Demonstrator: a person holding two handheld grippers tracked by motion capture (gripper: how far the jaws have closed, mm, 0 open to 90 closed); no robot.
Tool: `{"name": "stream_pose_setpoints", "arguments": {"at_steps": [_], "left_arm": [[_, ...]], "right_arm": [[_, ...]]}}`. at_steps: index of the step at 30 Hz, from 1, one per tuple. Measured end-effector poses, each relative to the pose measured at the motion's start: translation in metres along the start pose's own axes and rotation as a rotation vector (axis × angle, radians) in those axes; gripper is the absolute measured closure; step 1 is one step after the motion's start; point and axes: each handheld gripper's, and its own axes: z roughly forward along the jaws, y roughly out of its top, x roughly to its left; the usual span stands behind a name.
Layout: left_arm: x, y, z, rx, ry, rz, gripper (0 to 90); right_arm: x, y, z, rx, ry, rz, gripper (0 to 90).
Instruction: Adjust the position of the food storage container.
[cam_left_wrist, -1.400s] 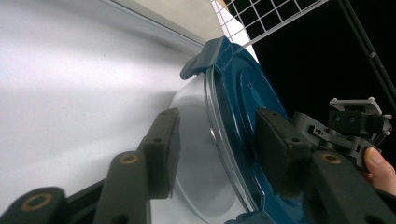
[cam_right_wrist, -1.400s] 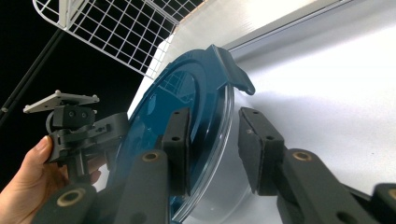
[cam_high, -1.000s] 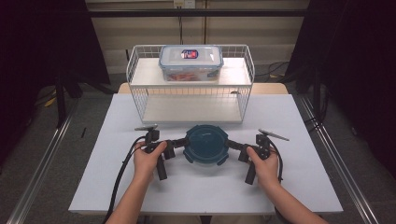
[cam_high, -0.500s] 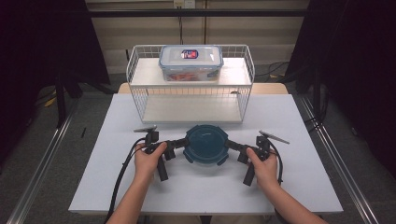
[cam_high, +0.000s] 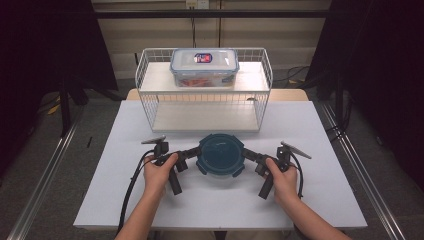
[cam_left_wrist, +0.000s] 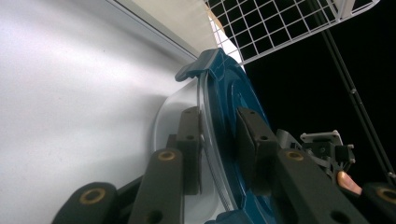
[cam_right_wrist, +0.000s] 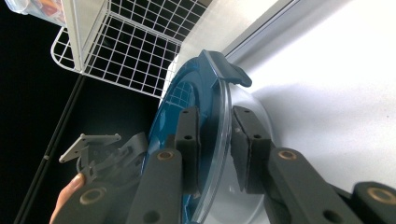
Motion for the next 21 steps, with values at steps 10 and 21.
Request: {"name": "stream_pose_setpoints", "arguments": {"at_steps": [10, 21], "left_arm": [[-0.008, 0.0, -0.004, -0.05, -0.007, 0.025, 74.8], [-0.03, 0.008, -0.016, -0.1, -0.041, 0.095, 75.2]], "right_arm": [[0.002, 0.001, -0.001, -0.009, 0.018, 0.016, 75.4], [0.014, 0.006, -0.003, -0.02, 0.08, -0.008, 75.7]]}}
